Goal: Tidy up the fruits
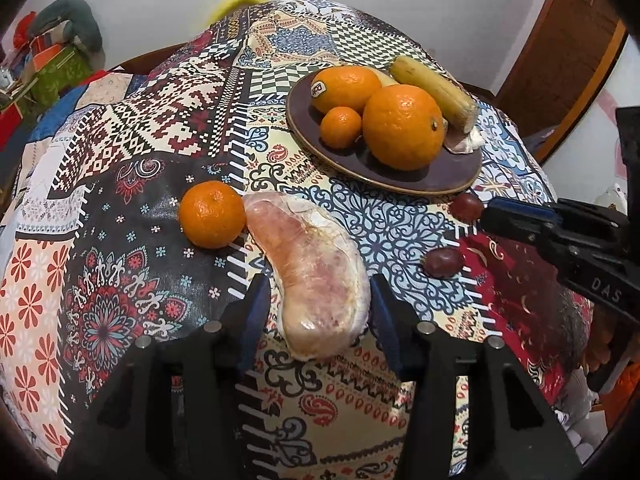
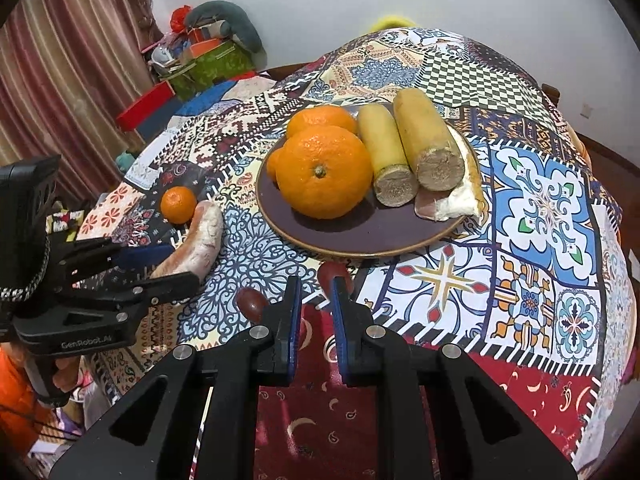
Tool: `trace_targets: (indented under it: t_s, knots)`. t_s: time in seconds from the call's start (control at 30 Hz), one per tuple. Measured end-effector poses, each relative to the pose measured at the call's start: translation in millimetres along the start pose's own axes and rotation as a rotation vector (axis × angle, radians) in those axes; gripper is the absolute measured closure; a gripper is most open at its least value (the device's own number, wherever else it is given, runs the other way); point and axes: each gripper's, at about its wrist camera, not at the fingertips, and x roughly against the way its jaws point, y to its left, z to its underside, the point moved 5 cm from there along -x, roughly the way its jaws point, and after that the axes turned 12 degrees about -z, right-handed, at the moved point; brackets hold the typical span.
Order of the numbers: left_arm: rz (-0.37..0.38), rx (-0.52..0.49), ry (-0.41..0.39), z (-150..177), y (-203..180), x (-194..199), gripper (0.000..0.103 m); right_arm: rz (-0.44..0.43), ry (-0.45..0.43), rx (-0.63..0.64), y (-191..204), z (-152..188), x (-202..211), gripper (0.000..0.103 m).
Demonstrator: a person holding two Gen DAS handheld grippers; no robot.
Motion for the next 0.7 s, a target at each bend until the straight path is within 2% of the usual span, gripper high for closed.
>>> trace_targets:
  t_s: [0.27, 0.53, 0.7]
  knots:
    - [-0.004, 0.024, 0.004, -11, 0, -11, 0.049, 0.038, 0.011, -0.008, -12, -1, -5, 0.089]
    - [-0.005, 0.052, -0.009, -19, -2, -19, 0.048, 0.057, 0.002, -0.014, -22, -7, -8, 0.077]
    - [-0.017, 0.062, -0.028, -19, 0, -19, 0.053, 0.069, 0.005, -0.023, -25, -9, -11, 0.077]
